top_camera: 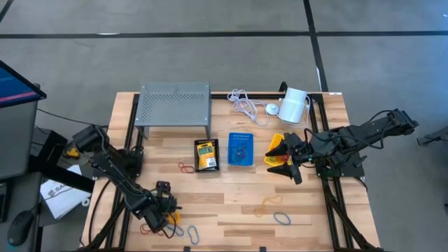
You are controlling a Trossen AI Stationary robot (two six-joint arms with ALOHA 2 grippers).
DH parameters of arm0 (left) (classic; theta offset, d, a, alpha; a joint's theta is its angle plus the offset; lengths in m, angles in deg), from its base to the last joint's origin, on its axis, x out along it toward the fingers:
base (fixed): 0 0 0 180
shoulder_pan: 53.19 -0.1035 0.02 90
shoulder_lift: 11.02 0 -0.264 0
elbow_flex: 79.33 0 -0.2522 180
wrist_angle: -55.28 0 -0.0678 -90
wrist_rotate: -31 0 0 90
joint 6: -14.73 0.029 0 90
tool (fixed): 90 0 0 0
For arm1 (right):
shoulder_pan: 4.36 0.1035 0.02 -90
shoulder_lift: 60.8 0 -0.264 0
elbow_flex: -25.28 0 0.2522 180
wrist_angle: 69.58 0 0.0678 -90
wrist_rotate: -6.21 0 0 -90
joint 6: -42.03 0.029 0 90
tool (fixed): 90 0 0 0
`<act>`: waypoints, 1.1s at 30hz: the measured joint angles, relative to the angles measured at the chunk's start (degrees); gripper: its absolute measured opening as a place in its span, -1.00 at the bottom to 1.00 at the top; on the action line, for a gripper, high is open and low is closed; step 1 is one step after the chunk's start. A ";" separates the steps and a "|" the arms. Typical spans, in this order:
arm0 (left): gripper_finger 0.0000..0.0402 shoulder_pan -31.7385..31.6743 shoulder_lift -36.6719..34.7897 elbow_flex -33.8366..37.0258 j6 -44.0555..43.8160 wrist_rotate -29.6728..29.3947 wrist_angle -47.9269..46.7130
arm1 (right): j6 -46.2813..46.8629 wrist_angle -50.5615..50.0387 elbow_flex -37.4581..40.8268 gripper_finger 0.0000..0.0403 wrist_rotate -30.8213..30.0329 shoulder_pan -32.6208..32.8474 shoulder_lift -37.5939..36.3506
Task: Pick & Place Office Desk Supplies
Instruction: Put the crayon box into the black basket
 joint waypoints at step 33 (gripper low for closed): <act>0.93 -7.60 -11.89 5.99 -6.47 7.75 -6.41 | -0.02 -0.44 0.01 0.54 0.00 0.00 0.09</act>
